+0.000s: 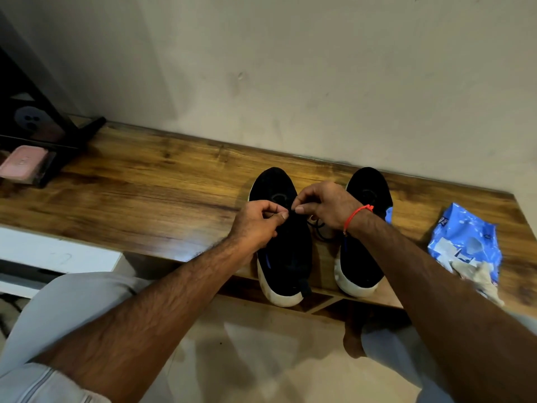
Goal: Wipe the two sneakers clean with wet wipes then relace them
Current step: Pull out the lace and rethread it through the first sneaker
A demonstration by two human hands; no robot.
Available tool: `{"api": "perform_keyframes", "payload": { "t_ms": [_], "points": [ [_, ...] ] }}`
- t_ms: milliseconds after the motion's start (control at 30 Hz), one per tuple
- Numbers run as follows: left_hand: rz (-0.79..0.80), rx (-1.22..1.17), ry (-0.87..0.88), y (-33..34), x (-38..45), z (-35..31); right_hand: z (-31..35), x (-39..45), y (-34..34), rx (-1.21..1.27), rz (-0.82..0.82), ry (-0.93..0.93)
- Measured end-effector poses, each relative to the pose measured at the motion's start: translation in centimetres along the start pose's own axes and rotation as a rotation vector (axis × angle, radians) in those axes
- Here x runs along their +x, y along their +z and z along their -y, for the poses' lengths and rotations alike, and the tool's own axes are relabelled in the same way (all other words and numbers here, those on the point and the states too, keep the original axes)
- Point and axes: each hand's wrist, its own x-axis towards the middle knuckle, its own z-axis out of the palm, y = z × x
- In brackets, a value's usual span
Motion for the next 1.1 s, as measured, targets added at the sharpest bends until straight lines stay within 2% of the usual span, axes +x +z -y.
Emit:
{"api": "perform_keyframes", "payload": {
  "t_ms": [100, 333, 567, 733, 967, 1100],
  "points": [
    [-0.005, -0.023, -0.016, 0.0, -0.1, 0.0, 0.0, 0.1, 0.4, 0.019, -0.042, 0.034],
    [0.001, -0.075, -0.033, -0.2, -0.4, 0.0, -0.1, 0.4, 1.1, -0.008, -0.009, -0.016],
    [0.095, -0.021, -0.134, -1.3, -0.1, -1.7, 0.0, 0.0, 0.2, 0.154, 0.031, 0.026],
    [0.191, 0.052, -0.251, -3.4, 0.1, -2.8, -0.6, -0.1, -0.1, 0.2, -0.063, 0.111],
    [0.213, 0.014, -0.277, -3.9, 0.3, -2.4, 0.3, -0.8, 0.4, 0.447, -0.037, 0.155],
    [0.251, 0.085, -0.32, -4.7, 0.5, -2.4, 0.4, -0.7, 0.4, 0.459, -0.04, 0.187]
  ]
}}
